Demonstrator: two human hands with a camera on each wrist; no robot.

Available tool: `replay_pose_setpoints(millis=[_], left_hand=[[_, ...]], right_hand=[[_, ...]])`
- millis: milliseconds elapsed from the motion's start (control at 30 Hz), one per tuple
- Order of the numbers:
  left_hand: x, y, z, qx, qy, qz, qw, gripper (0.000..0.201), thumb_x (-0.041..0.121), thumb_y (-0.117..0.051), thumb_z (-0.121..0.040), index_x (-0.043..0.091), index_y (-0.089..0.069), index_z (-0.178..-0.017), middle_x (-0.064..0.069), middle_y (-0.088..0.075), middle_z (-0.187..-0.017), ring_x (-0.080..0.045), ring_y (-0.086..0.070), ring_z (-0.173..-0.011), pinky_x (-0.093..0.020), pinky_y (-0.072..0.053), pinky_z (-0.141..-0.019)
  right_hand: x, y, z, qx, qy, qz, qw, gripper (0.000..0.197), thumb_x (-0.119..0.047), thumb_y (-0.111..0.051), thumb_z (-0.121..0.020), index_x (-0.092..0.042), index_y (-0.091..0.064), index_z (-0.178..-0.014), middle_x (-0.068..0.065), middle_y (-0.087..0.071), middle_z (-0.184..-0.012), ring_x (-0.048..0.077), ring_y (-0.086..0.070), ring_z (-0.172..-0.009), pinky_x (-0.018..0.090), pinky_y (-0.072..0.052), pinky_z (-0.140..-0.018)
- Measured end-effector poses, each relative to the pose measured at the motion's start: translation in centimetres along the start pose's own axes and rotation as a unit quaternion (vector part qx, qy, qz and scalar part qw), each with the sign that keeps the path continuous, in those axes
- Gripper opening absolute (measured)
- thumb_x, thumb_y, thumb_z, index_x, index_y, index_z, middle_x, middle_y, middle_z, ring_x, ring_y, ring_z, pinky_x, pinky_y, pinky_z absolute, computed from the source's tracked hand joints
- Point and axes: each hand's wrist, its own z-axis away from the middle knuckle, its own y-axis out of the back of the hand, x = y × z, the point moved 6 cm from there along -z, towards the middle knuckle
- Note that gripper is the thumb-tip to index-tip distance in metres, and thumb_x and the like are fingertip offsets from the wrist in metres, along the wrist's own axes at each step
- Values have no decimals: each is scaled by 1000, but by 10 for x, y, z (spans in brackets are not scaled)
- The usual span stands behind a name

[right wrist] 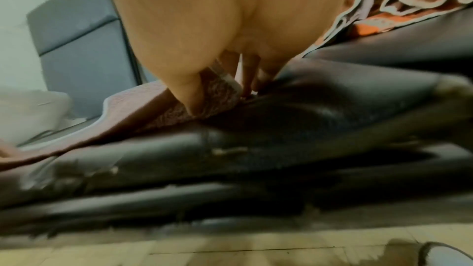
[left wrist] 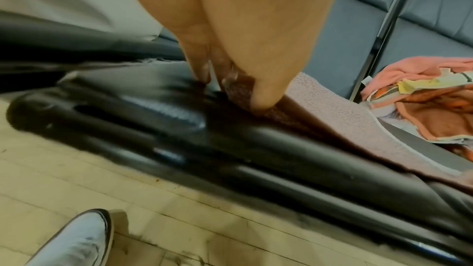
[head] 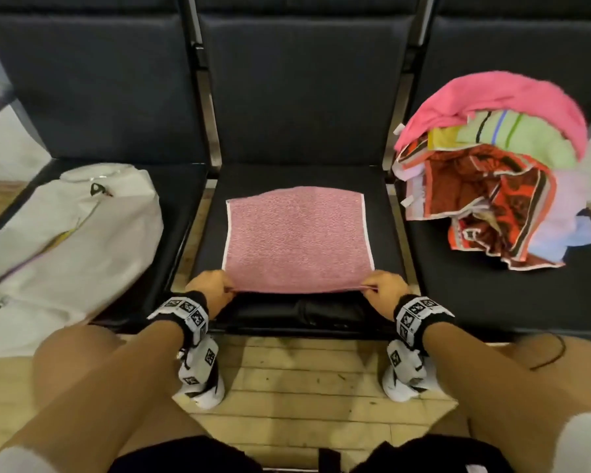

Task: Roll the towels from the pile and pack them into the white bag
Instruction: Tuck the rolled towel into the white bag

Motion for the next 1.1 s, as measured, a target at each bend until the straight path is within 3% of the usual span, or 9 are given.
replay_pose_setpoints(millis=[167, 333, 467, 567, 633, 700, 867, 967, 1100], left_hand=[[-10, -22, 21, 55, -25, 22, 998, 30, 16, -64, -92, 15, -72, -120, 0, -58, -140, -22, -55, -126, -26, -35, -109], [-15, -29, 32, 155, -61, 88, 982, 21, 5, -73, -86, 4, -76, -106, -12, -68, -122, -29, -57, -122, -24, -31, -108], [-33, -35, 34, 180, -67, 122, 974, 13, 11, -75, -87, 9, -78, -99, -10, -71, -114, -32, -58, -120, -34, -33, -113], [-45, -38, 32, 190, -35, 151, 970, 16, 22, -73, -90, 8, -78, -96, -9, -68, -113, -29, -54, -122, -40, -36, -112], [-48, -37, 34, 203, -8, 156, 967, 32, 34, -69, -91, 3, -78, -87, -12, -63, -116, -30, -53, -117, -43, -40, -107], [-48, -36, 38, 208, 18, 155, 966, 43, 41, -64, -89, 1, -77, -81, -14, -59, -123, -32, -48, -122, -44, -38, -108], [-33, -31, 52, 205, 105, 129, 965, 22, 32, -72, -84, 11, -73, -90, -6, -49, -136, -29, -34, -132, -43, -40, -105], [-21, -23, 60, 238, 100, 102, 961, 30, 26, -74, -81, 16, -65, -107, -10, -47, -135, -33, -36, -130, -49, -40, -103], [29, -14, 63, 278, -78, 67, 955, 21, 9, -70, -83, 9, -68, -103, -11, -59, -115, -33, -50, -111, -47, -46, -93]], right_hand=[[-3, -16, 19, -9, 65, 39, 997, 19, -5, -66, -83, -4, -75, -99, 11, -69, -107, 28, -57, -106, 35, -44, -96], [11, -22, 22, 35, 105, 9, 994, 8, -17, -72, -81, -15, -66, -86, -5, -60, -89, 17, -53, -89, 41, -49, -88], [9, -24, 27, 55, 139, 5, 989, 26, -37, -62, -87, -19, -57, -68, -11, -52, -75, 13, -47, -77, 36, -44, -86], [17, -28, 28, 41, 75, -12, 996, 27, -31, -66, -93, -15, -66, -71, 2, -64, -99, 21, -50, -108, 30, -31, -108], [19, -31, 30, 20, 29, 3, 999, 30, -35, -61, -96, -15, -67, -75, 5, -58, -112, 21, -40, -121, 23, -27, -106], [20, -34, 31, 4, 2, 30, 1000, 38, -41, -56, -97, -13, -67, -74, 6, -54, -109, 23, -38, -120, 24, -29, -103], [10, -31, 38, 73, -25, 49, 996, 39, -46, -65, -88, -17, -53, -64, -1, -48, -82, 22, -45, -103, 29, -41, -83], [-4, -25, 45, 150, 21, 81, 985, 23, -35, -72, -82, -17, -65, -95, -1, -57, -100, 23, -48, -105, 36, -45, -86], [-39, -37, 52, 194, 189, 119, 955, 25, 7, -69, -69, -8, -70, -89, 8, -65, -98, 32, -58, -92, 41, -53, -75]])
